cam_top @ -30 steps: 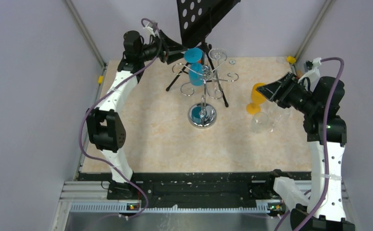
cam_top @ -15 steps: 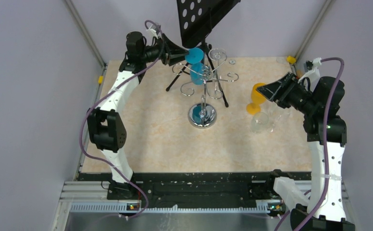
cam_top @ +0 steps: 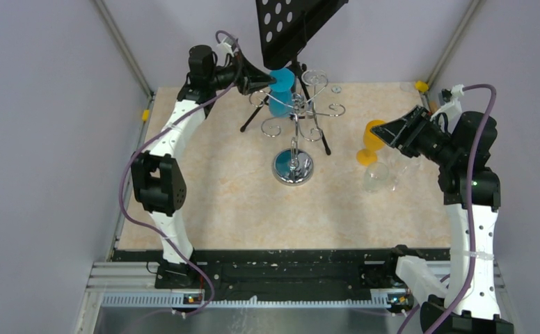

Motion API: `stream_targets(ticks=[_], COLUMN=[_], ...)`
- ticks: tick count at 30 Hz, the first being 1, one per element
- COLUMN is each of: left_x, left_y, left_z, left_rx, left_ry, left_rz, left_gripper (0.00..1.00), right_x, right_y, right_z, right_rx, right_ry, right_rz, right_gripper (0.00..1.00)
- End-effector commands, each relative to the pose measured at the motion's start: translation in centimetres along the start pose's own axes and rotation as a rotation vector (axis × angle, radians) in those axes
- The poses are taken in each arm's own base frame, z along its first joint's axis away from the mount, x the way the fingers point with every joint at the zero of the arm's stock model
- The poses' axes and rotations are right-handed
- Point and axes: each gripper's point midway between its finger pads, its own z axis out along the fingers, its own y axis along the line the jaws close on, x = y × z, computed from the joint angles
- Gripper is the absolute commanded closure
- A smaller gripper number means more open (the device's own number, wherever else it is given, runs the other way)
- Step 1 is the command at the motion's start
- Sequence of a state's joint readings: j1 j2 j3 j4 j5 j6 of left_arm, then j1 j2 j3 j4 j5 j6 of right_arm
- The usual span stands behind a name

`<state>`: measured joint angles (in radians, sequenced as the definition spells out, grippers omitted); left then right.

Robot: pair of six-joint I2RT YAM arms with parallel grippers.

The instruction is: Take the wine glass off the wine glass rack

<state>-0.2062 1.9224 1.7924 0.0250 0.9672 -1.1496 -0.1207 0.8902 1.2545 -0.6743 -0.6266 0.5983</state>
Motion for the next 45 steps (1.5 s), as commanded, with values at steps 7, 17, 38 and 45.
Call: stream_targets(ticks=[7, 17, 38, 45], left_x=[-1.3, -3.3, 0.7, 2.5], left_y=[-5.4, -8.4, -6.6, -6.5], left_z=[-0.9, -1.4, -0.9, -1.7], left_rx=[0.077, 0.125, 0.013, 0.005], left_ry=[-0.083, -0.224, -0.085, 0.003], left_rz=[0.056, -0.051, -0.01, 0.032], left_gripper=[1.0, 1.0, 1.0, 1.0], right_x=[-0.5, -0.2, 0.0, -0.1], right_y=[0.7, 0.3, 0.2, 0.2], right_z=[-0.4, -0.3, -0.3, -0.3], right_rx=[-0.022, -0.015, -0.012, -0.012], right_ry=[-0.034, -0.032, -0.028, -0.03], right_rz=[-0.025, -0.014, -0.012, -0.015], right_gripper=[0.45, 0.46, 0.47, 0.47])
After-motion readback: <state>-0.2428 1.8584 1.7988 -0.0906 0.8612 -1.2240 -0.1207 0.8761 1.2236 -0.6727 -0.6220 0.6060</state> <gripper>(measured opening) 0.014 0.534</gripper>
